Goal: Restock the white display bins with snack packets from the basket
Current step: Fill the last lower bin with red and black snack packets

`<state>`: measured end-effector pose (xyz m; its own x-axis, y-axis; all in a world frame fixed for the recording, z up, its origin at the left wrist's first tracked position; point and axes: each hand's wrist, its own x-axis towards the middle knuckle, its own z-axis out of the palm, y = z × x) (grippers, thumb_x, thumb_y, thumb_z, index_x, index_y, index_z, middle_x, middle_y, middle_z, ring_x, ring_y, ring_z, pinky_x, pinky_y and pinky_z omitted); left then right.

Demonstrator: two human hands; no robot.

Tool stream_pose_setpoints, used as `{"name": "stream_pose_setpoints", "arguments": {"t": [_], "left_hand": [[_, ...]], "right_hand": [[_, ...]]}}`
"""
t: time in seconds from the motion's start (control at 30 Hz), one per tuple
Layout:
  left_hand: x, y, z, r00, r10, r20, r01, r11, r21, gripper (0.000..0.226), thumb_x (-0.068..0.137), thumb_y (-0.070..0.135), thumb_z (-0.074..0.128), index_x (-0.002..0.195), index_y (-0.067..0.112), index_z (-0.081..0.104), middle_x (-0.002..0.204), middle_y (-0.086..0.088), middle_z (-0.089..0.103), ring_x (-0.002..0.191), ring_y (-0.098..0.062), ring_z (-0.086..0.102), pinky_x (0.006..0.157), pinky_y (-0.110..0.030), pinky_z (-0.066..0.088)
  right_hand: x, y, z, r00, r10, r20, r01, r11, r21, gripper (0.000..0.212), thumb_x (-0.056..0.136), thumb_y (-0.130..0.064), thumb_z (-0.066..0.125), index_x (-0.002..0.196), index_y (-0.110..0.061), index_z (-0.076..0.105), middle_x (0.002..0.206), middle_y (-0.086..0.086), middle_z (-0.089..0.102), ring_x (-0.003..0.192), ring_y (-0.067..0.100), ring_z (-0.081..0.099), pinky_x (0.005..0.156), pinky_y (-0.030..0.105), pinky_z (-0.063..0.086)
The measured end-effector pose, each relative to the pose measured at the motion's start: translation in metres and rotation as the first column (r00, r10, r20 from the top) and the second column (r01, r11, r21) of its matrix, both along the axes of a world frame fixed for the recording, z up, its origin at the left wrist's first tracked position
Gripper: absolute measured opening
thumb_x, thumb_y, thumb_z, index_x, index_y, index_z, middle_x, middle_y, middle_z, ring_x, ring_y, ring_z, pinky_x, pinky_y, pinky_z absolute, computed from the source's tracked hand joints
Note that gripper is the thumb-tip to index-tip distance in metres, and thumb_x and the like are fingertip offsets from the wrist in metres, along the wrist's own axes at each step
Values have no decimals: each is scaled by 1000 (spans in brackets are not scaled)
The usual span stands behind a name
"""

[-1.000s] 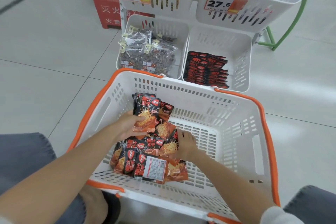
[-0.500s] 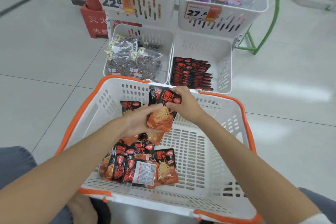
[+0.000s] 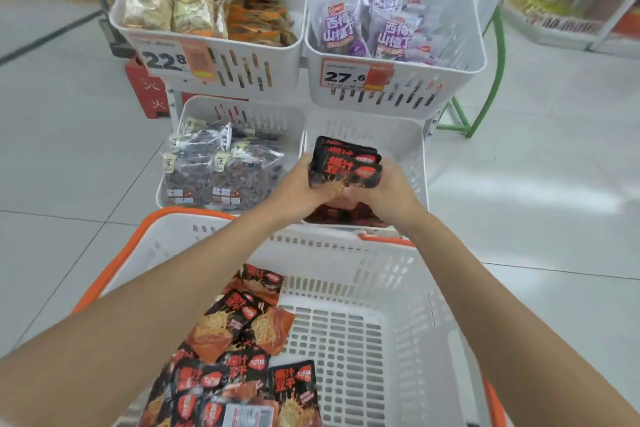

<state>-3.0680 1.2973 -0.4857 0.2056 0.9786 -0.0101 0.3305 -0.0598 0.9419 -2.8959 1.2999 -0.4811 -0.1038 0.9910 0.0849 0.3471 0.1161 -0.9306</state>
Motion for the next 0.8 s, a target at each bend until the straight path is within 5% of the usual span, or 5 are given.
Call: {"name": "stream_pose_setpoints", "arguments": {"t": [0.17,0.3,0.43,0.53,0.8], "left_hand": [[7,75,-7,992,116,-59,-97,961,260,34,90,20,69,123,17,58,117,9,62,110,-5,53,90,-15,40],[-5,132,-31,882,254,-397,-77,908,411,42,90,42,65,126,22,62,134,-2,57,128,-26,45,107,-40,35],[-19,151,-59,779,142,-611,18,969,248,54,93,43,61,142,23,50,157,-11,28,144,-30,20,117,-40,20],[-24,152,-71,792,89,-605,89,962,258,52,90,34,67,139,24,51,160,-10,19,147,-28,16,120,-43,20],[-29,153,-70,760,6,-650,171,963,209,45,94,39,59,138,28,55,164,-7,1,150,-27,10,121,-42,19]], "right_hand": [[5,59,-4,991,-104,82,72,944,321,29,84,-10,73,109,-21,63,93,-22,64,85,-10,59,77,9,43],[2,110,-27,977,-126,174,44,909,414,34,86,-12,71,118,-18,61,108,-11,61,99,4,58,90,21,48],[6,147,-61,950,89,298,-113,991,64,31,90,-16,68,120,-20,58,111,-4,63,106,16,60,97,40,48],[10,156,-64,870,318,377,-258,945,-202,46,85,-53,63,126,-32,54,127,-11,57,119,8,52,104,29,40],[0,161,-62,681,374,630,-303,927,-223,52,98,-51,42,144,-26,43,144,-2,50,131,18,46,100,21,29]]}}
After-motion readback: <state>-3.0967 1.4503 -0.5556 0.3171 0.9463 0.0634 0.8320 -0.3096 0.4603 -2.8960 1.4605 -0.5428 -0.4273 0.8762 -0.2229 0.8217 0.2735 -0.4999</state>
